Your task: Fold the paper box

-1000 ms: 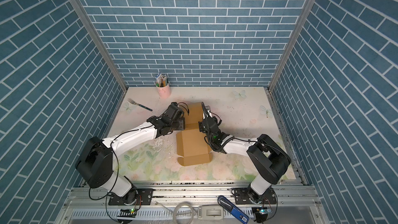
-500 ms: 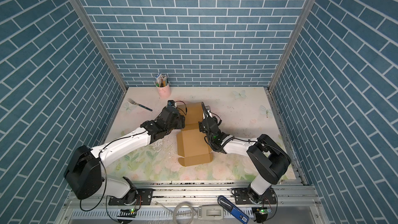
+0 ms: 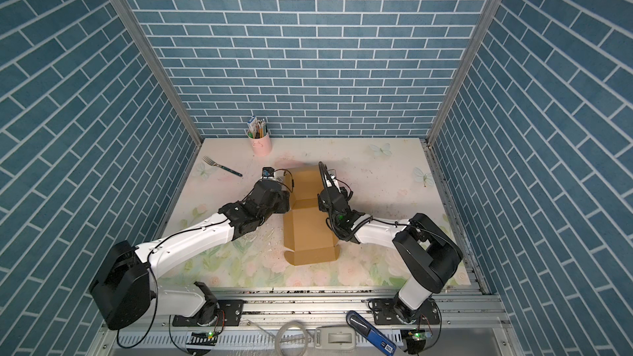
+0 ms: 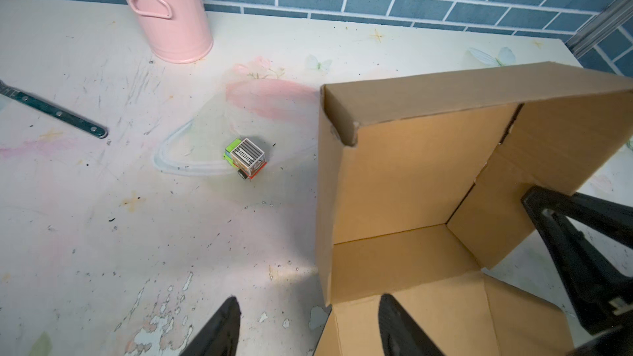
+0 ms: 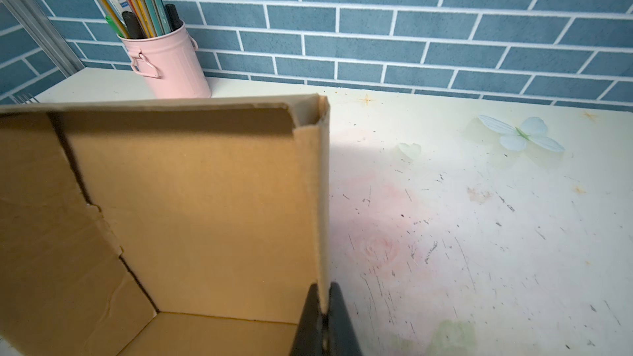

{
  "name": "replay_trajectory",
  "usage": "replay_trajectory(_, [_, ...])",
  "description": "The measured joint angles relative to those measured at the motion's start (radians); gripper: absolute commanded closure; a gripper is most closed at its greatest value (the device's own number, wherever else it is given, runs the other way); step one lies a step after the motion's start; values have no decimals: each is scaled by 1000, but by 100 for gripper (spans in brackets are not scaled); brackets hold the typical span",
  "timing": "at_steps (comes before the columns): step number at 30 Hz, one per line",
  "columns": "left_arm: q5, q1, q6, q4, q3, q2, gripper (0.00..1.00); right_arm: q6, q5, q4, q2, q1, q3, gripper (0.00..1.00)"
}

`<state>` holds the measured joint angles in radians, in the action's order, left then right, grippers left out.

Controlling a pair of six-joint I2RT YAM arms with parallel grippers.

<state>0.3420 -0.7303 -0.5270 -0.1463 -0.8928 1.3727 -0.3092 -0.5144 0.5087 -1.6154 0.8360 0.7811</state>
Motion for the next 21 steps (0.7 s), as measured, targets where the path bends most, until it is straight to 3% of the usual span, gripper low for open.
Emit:
replay_trajectory(16, [67, -14, 22, 109, -49, 215, 49, -27, -13, -47, 5, 0, 11, 100])
replay_trajectory(21, [82, -14, 29, 131, -84, 257, 60, -27, -13, -50, 5, 0, 11, 100])
